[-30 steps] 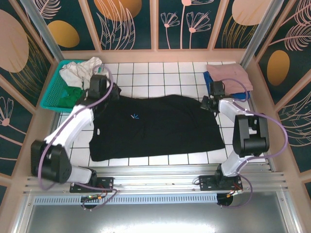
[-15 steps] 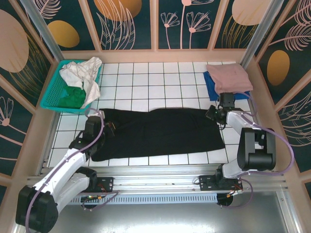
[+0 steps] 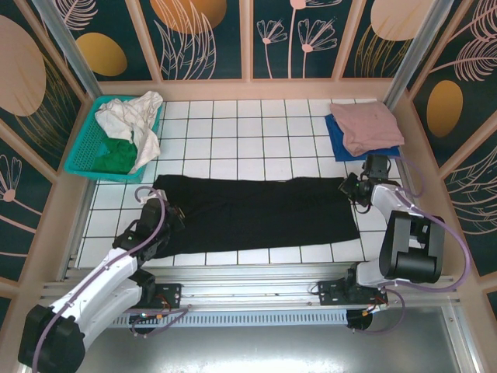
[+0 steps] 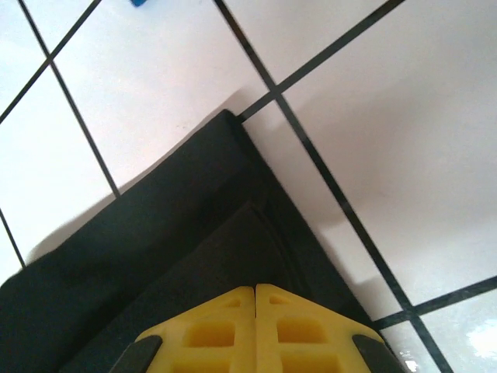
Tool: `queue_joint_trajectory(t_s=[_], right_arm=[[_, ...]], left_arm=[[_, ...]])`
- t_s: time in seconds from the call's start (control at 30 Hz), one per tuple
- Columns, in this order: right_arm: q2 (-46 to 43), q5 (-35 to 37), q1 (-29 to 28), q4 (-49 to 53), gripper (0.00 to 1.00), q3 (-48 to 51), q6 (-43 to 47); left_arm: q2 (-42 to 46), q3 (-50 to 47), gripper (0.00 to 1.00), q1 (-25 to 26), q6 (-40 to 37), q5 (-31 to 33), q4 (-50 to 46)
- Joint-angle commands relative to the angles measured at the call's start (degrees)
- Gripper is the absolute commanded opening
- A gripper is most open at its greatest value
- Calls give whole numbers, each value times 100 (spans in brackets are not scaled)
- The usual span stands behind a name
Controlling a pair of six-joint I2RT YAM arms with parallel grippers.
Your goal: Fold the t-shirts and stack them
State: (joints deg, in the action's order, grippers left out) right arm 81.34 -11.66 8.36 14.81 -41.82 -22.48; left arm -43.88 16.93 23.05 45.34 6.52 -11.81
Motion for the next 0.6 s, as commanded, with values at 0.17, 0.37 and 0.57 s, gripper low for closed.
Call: queue_joint_trajectory(t_s=[0.17, 0.37, 0.57], right_arm=[[-181, 383, 148, 299, 1, 95, -177], [-553, 354, 238, 494, 19, 160, -298], [-856, 120, 211, 443, 39, 128, -427]], left_arm=[[-68, -227, 0, 29, 247, 175, -163], [-102, -225, 0, 26, 254, 190, -154], [-162, -229, 0, 24, 256, 204, -138]])
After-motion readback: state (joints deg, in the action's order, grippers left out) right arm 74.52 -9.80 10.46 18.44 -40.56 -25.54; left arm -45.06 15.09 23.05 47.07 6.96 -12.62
